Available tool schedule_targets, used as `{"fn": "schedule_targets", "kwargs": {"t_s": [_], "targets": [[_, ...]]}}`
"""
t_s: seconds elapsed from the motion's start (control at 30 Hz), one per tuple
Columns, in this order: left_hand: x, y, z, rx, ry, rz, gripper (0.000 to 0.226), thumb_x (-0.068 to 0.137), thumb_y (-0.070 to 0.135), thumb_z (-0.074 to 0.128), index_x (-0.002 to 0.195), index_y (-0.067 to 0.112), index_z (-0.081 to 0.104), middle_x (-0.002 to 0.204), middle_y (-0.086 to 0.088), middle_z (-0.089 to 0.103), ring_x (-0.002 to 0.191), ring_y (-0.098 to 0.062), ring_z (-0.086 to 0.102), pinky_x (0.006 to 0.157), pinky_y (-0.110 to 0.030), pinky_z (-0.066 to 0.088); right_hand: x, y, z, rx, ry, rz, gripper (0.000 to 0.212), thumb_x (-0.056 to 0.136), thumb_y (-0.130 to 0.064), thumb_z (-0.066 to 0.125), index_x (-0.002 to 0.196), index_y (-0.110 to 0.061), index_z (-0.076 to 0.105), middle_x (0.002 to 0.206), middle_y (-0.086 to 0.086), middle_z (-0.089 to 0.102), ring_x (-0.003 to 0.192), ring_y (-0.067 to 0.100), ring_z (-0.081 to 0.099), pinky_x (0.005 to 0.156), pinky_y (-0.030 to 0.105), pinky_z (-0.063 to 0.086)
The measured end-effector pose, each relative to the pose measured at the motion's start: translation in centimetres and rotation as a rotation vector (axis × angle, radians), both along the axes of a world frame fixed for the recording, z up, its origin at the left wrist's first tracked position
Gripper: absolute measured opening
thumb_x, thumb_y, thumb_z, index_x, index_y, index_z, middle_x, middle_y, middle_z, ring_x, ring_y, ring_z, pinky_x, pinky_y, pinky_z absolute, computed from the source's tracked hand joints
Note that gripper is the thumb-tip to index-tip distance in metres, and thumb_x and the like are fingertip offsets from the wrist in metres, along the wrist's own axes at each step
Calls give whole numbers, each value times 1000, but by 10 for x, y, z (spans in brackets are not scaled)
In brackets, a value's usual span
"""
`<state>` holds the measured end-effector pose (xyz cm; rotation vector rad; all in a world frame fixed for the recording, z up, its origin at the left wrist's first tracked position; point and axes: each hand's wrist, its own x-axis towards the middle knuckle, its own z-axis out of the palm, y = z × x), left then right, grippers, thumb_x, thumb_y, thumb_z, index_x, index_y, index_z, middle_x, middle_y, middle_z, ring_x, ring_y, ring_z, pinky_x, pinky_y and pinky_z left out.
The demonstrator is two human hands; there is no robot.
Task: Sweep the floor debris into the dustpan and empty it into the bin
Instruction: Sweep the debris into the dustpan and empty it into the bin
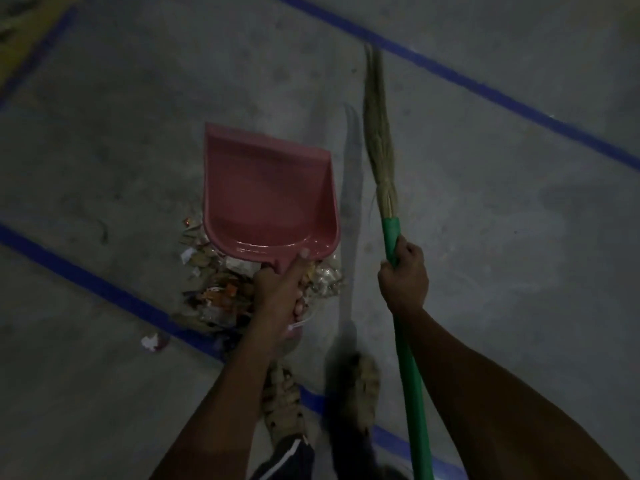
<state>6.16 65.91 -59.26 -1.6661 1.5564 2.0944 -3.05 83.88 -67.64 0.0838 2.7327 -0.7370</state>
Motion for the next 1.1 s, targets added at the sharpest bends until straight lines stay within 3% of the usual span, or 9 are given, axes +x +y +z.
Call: {"fn": "schedule_targets", "kwargs": {"t_s": [0.1,0.2,0.43,0.57,0.7,0.8,0.87,1.0,1.1], "targets": [[-28,-6,-14,-5,-38,-9,47,86,50,74,81,5,61,60,-10,53,35,-13,39,39,-22,35,-29,-1,-19,-10,-9,10,61,92,-17,57,150,-16,37,139,3,43,105,22,58,75,26,42],[-59,-4,-36,-29,-98,52,49,87,49,74,85,3,61,59,-9,53,34,-13,39,36,-20,33,-63,4,-38,-16,-8,64,60,92,-16,58,149,-17,37,140,2,42,102,21,58,73,27,45],[-164,17,-72,-15,-138,149,53,86,52,75,68,5,58,45,-4,46,30,-15,39,38,-18,33,-168,12,-64,34,30,171,60,91,-14,61,147,-17,39,140,1,44,78,16,57,57,30,52],[-231,24,-84,-10,-94,151,45,89,46,74,72,9,55,47,-1,46,30,-11,37,34,-17,30,-238,14,-78,92,32,189,59,92,-15,60,147,-16,40,141,3,43,76,13,54,50,19,37],[-280,14,-101,78,-81,122,48,87,56,72,74,13,55,49,0,44,32,-11,36,36,-17,30,-302,11,-90,118,46,207,54,92,-15,59,143,-16,42,141,4,43,76,14,52,47,17,31],[-295,6,-106,137,-70,86,50,89,57,68,69,15,51,47,1,41,31,-11,33,37,-15,27,-340,7,-95,180,9,238,53,91,-16,60,142,-15,43,141,5,44,83,19,57,56,24,47],[-296,0,-109,163,-54,51,50,89,57,67,68,16,50,46,2,40,31,-10,32,40,-15,26,-354,5,-97,239,-28,292,50,91,-17,61,138,-13,47,138,6,47,85,21,58,63,32,53],[-286,-9,-117,160,-82,20,52,85,62,69,66,16,51,48,2,40,33,-12,32,43,-17,26,-341,13,-105,279,-59,447,50,89,-15,61,138,-17,49,136,2,47,77,15,50,51,21,39],[-274,-9,-121,143,-88,44,52,86,59,70,67,14,51,47,1,40,33,-13,32,40,-17,27,-299,27,-114,260,-99,567,56,88,-15,59,142,-22,45,143,-2,42,80,20,60,58,34,56]]}}
